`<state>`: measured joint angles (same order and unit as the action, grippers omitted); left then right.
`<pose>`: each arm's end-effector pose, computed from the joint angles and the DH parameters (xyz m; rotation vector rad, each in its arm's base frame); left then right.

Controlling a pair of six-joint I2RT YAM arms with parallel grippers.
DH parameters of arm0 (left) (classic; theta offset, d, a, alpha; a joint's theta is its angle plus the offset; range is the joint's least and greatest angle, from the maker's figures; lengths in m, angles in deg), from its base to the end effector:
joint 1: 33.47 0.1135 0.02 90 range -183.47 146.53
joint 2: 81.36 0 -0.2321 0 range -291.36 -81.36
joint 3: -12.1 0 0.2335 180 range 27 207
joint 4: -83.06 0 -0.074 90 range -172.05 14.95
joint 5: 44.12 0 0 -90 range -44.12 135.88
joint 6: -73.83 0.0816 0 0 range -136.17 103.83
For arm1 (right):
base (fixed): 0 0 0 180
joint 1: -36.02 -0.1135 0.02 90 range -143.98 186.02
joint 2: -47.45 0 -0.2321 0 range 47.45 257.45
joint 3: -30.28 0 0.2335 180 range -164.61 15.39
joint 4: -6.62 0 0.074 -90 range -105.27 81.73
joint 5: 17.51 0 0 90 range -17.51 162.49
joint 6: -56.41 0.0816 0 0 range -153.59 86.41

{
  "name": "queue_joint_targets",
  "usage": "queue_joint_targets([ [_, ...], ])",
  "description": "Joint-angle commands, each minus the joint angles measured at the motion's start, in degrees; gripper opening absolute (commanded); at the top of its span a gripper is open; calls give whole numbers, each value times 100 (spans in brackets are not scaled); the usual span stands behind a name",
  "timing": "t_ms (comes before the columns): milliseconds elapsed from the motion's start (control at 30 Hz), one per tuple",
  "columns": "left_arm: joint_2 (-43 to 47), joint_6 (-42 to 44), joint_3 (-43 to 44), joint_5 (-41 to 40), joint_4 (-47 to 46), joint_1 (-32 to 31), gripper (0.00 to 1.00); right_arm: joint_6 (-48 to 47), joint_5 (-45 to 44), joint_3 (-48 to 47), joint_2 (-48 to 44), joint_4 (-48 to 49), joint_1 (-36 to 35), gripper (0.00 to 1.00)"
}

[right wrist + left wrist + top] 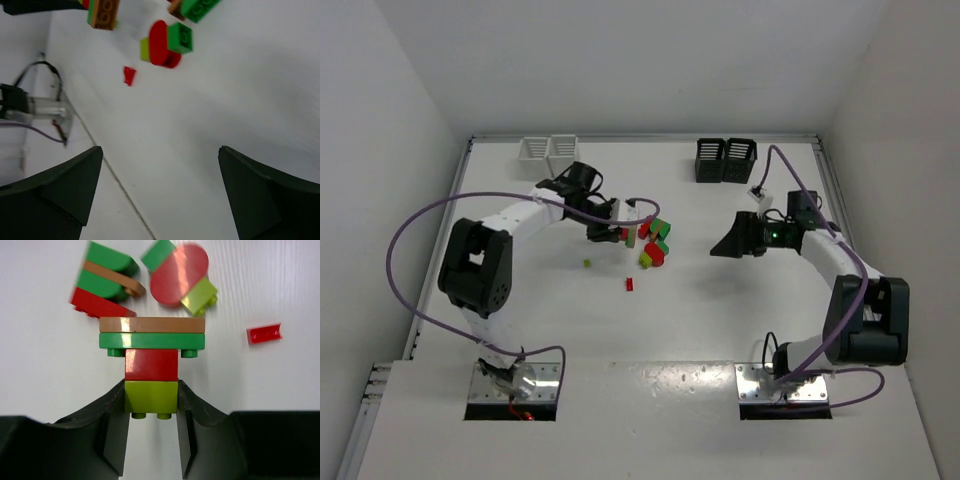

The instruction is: Sort the legos into containers by color

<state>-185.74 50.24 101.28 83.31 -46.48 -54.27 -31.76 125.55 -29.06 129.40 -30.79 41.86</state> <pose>0.3191 -0.1743 0.1506 1.8199 1.6511 -0.5605 0.2698 0.0380 0.1470 -0.1568 2.3733 1.1542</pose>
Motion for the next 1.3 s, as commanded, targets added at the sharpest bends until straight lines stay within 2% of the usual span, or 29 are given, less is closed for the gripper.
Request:
queue_joint_targets([
  [0,820,-1225,-36,791,-567,-20,28,1309,1195,-415,57,906,-224,100],
  [33,962,-1410,-106,792,-682,-21,28,1947,1355,-416,232,1116,-364,100],
  [167,1709,-2384,-860,924,-1446,-293,28,3329,1707,-661,698,2565,-776,100],
  [267,1860,-2921,-994,1353,-1684,-293,27,3464,1839,-1065,1050,2630,-1120,100],
  [500,2009,-3635,-1161,1556,-2027,-416,26,4238,1962,-1566,1735,3325,-1779,100],
  [1000,1956,-3706,-1267,1258,-2248,-583,24,5047,1735,-2050,2395,3527,-2456,100],
  [1100,1956,-3644,-1320,1118,-2248,-636,24,5361,1629,-2051,2448,3753,-2509,93],
  [1133,1956,-3583,-1320,1048,-2248,-636,24,5520,1629,-1920,2501,3929,-2509,85],
  [1267,1904,-3530,-1372,758,-2248,-750,24,6163,1629,-1752,2501,4616,-2509,71],
])
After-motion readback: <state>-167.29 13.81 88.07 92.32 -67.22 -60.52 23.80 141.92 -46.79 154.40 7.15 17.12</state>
